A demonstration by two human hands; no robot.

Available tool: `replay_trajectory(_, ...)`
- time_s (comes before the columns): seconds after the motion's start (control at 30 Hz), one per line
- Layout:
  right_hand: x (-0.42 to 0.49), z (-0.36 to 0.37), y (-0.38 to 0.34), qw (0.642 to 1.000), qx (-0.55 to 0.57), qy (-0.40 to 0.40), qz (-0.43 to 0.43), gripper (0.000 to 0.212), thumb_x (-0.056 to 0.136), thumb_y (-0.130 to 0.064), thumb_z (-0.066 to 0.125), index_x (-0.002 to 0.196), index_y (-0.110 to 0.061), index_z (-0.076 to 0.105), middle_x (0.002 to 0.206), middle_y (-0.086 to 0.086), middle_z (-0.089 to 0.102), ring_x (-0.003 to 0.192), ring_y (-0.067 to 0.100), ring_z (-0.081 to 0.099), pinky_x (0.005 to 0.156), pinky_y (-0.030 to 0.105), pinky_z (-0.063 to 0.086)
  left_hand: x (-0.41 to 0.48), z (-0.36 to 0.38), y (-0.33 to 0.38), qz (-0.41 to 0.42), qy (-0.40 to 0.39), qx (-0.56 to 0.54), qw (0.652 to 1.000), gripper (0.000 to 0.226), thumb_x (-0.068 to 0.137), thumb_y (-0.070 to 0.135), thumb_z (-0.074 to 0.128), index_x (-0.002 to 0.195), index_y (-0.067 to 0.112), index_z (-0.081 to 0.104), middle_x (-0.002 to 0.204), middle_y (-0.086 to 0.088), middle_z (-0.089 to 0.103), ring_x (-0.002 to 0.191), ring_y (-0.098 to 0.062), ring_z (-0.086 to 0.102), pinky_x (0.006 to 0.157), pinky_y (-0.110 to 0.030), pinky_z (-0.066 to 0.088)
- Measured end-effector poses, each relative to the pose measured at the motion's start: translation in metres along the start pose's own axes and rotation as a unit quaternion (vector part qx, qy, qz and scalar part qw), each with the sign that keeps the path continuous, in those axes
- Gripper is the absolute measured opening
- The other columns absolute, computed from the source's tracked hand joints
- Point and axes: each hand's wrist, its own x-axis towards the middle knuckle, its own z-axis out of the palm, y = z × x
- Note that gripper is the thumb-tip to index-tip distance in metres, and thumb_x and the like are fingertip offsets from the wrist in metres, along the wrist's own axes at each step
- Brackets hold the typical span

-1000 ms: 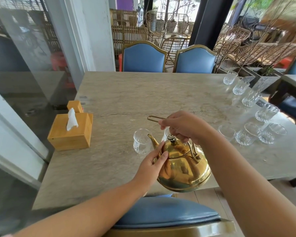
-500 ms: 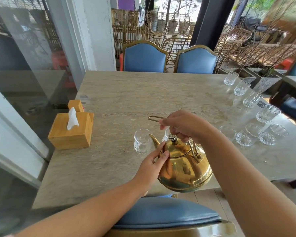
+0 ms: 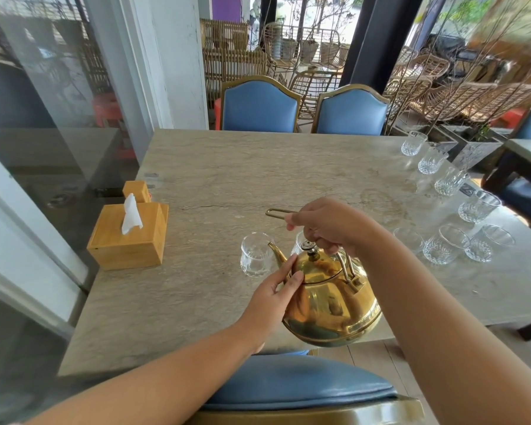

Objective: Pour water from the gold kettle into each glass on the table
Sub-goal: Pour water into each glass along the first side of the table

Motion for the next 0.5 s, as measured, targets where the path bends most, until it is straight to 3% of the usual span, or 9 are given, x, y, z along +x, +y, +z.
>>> replay_trajectory(0.27,0.0004,0.0003,-0.0025,1.000,-0.005,0.001,0.000,0.024,0.095,-0.023,0.052,0.094,-0.002,0.063,0.054,0.003,0.039,0.041,0.012,0.028,0.036,0.017,0.022,-0.0001,-0.0007,0.0027,0.001,-0.006,-0.005,1.000,0.040,0.095,0.035,0.049,0.135,0.042,0.045,0.111,0.019,0.062,0.095,0.005,0.060,0.080,-0.019,0.053)
replay_trajectory(0.5,0.0000,0.0010,-0.0023,1.000,-0.012,0.004,0.000,0.025,0.094,-0.024,0.053,0.097,-0.001,0.064,0.052,0.002,0.041,0.038,0.011,0.029,0.034,0.018,0.024,-0.0008,-0.0014,0.0027,-0.002,-0.012,-0.008,1.000,0.041,0.095,0.035,0.048,0.135,0.043,0.044,0.109,0.022,0.059,0.094,0.006,0.058,0.076,-0.017,0.054)
